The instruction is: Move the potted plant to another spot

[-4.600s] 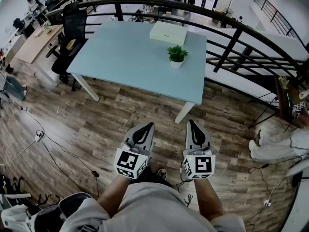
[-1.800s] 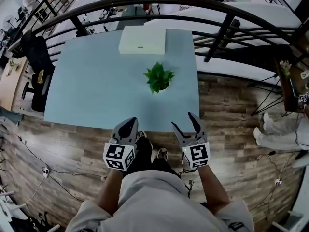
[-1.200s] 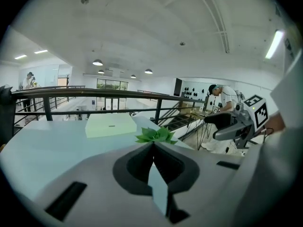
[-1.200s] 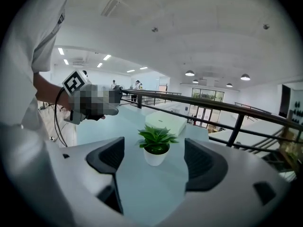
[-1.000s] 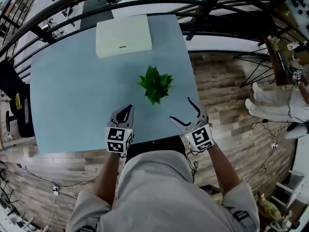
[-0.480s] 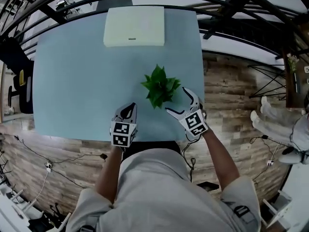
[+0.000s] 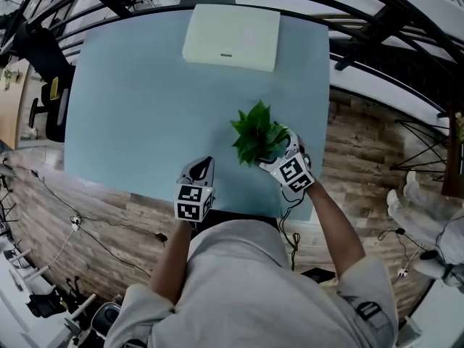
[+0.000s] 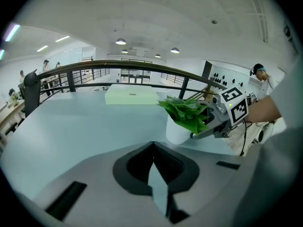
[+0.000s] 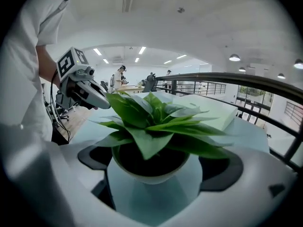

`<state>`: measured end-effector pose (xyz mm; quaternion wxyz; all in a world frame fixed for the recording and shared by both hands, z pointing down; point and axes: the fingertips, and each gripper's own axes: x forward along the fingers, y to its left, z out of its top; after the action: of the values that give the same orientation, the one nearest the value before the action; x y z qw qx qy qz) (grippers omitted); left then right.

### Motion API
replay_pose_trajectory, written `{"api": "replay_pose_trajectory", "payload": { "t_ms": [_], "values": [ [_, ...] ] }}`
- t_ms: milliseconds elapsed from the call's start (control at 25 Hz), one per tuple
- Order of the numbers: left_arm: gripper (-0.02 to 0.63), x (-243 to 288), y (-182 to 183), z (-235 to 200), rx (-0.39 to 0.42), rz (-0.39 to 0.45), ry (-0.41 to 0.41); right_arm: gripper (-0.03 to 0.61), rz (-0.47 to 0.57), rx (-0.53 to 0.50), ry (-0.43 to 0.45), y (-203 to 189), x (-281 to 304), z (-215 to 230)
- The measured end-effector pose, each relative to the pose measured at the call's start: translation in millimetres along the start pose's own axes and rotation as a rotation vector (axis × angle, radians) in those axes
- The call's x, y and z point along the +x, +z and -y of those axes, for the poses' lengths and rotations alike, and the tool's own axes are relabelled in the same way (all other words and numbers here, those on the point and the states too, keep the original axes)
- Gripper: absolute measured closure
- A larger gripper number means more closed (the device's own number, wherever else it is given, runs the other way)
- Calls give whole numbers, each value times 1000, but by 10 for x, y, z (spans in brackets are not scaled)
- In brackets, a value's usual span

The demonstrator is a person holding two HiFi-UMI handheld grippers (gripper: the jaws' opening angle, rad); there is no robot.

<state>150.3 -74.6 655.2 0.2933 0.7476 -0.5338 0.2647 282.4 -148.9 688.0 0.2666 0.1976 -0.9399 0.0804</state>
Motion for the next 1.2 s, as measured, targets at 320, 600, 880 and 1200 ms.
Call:
{"api": "replay_pose_trajectory", "payload": {
  "t_ms": [320,600,880,1200],
  "values": [
    [601,-47,44,-15,-10,7,29,23,27,-20,29,136,186,-109],
    [601,0,86,33,6,12,10,28,30,13,-18,127,167,-81],
    [601,0,252,96,54,42,-13,32,83,53,-89,280,-6,-3],
    [601,-66,570,173,90,110,-51,32,157,51,-174,631,-286,76]
  ]
}}
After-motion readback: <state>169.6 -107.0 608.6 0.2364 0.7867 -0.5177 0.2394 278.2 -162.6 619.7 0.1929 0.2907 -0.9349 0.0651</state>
